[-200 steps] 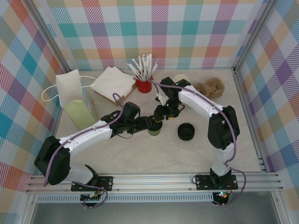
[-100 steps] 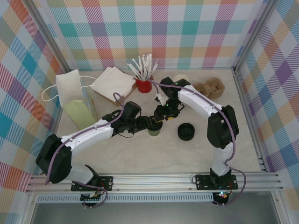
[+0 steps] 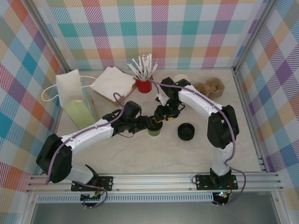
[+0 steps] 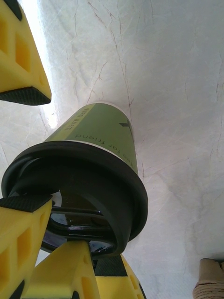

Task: Pack the takeout coffee

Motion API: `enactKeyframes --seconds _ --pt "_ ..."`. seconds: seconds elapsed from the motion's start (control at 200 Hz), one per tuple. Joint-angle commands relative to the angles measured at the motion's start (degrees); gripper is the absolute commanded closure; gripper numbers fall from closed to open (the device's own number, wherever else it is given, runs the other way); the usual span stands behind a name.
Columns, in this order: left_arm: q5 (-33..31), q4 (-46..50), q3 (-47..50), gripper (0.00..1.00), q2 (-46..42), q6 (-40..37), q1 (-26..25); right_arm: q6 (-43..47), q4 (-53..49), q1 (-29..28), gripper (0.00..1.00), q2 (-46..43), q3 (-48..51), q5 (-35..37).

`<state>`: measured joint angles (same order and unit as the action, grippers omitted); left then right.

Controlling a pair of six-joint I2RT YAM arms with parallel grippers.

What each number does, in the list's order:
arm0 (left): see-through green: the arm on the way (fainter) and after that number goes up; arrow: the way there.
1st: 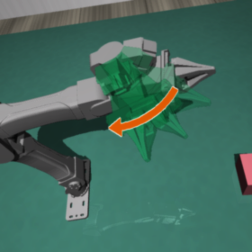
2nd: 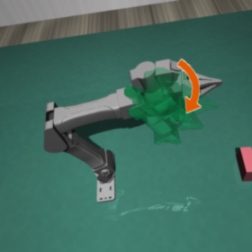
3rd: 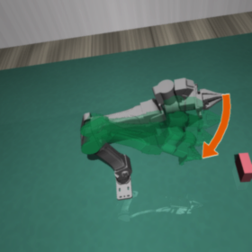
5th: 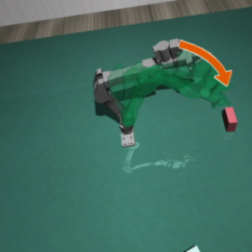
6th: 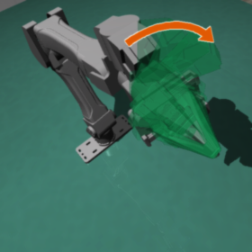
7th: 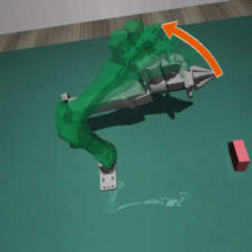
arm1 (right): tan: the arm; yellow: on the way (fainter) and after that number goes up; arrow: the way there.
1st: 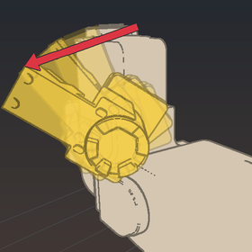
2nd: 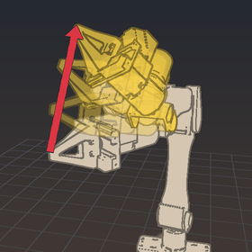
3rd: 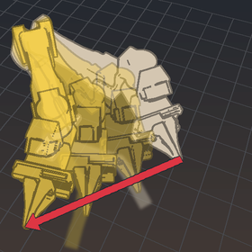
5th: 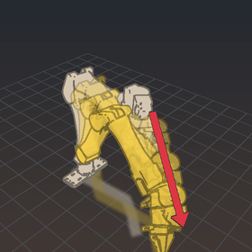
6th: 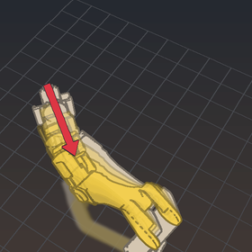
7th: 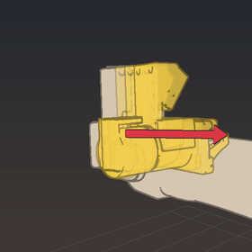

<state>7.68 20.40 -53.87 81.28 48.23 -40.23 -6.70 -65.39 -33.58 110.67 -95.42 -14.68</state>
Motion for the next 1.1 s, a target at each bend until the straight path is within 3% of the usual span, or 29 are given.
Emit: enactKeyframes --seconds 0.0,0.215,0.49,0.68,1.095 --pt "-1.71 10.58 0.89 0.44 1.53 -0.74 0.38 0.21 -6.05 -0.69 0.38 2.7 0.92 8.37" --pt "-0.89 11.41 -4.97 0.37 1.43 -2.18 0.42 -0.28 -3.47 -0.65 0.28 -0.72 -4.23 7.25" --pt "-0.68 11.76 -7.14 0.24 -0.91 -2.4 1.05 -2.12 1.15 -0.11 0.22 -6.09 2.47 0.59" --pt "-1.18 13.55 -6.57 0.18 -5.02 -2.78 3.32 -4.06 6.83 0.36 0.19 -7.15 6.63 -6.75" --pt "-1.4 16.63 -1.61 0.15 -13.05 -2.76 7.89 -3.94 9.93 0.32 0.22 -0.94 3.47 -16.18"
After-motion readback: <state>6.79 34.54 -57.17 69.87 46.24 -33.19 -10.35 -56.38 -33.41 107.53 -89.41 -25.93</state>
